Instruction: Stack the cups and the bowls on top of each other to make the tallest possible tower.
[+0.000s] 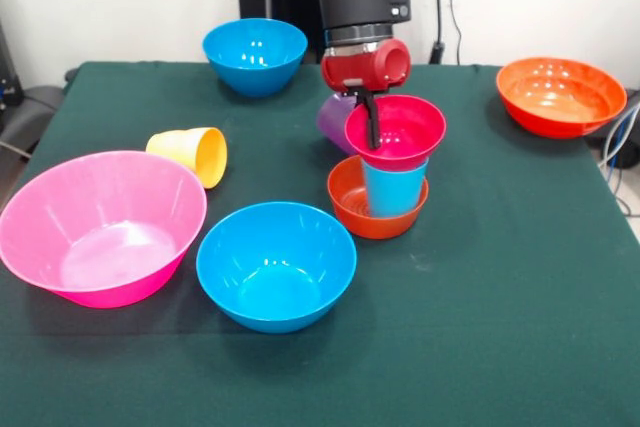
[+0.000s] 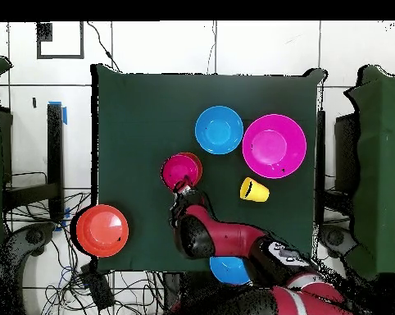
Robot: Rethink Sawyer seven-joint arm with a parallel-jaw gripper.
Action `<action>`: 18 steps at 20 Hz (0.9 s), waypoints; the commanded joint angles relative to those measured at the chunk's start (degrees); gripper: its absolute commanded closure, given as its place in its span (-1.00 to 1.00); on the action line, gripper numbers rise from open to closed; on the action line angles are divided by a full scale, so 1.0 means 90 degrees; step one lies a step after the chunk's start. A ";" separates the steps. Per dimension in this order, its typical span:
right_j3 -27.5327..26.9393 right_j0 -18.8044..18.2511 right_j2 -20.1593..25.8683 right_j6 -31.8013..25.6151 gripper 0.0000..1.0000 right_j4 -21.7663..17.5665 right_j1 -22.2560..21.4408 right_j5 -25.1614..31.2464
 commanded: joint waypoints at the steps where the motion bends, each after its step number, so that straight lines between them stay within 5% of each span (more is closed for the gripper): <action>1: -0.0679 0.0575 -0.0590 0.0309 1.00 0.0427 0.0239 -0.0235; 12: -0.0874 0.1101 -0.1238 0.0373 1.00 0.0705 0.0320 -0.0605; 18: -0.0896 0.1018 -0.1059 0.0614 1.00 0.0548 0.0346 -0.0662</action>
